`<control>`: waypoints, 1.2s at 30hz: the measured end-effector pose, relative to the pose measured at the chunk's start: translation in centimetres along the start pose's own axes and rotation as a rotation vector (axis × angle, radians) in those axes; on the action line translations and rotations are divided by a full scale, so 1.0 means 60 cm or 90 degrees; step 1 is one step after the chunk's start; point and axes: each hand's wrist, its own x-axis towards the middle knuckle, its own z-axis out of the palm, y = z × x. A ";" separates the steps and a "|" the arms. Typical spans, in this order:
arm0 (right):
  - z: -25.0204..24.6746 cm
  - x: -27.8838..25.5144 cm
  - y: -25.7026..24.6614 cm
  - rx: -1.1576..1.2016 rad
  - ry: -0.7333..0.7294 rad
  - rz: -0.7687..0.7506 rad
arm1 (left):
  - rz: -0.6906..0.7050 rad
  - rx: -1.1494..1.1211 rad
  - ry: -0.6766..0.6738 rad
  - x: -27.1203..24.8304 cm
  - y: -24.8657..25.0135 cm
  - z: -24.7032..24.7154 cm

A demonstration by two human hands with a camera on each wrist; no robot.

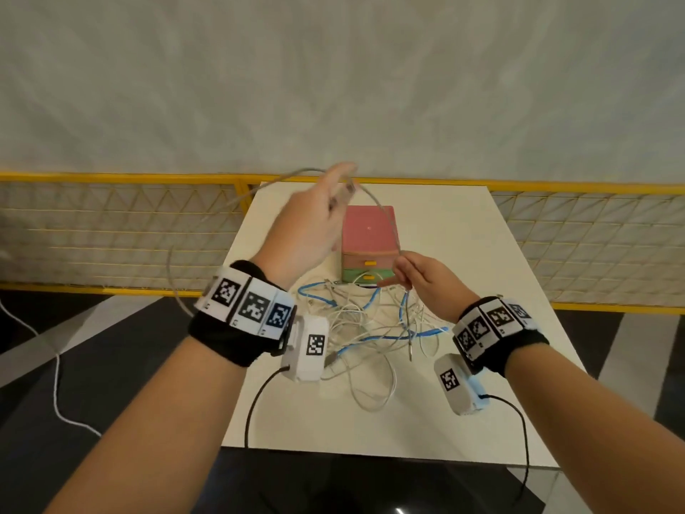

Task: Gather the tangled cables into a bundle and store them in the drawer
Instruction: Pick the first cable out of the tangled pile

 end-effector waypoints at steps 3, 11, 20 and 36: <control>-0.009 0.011 -0.030 -0.022 0.007 -0.053 | -0.009 0.085 -0.175 -0.017 0.002 0.034; -0.014 0.014 -0.013 0.020 0.028 -0.035 | 0.054 0.060 0.100 -0.004 -0.008 -0.002; -0.033 0.015 -0.048 0.038 0.062 -0.034 | 0.014 0.038 0.062 -0.015 -0.005 0.003; -0.102 -0.084 -0.157 -0.212 -0.088 -0.050 | -0.048 -0.306 -0.074 -0.040 0.036 -0.016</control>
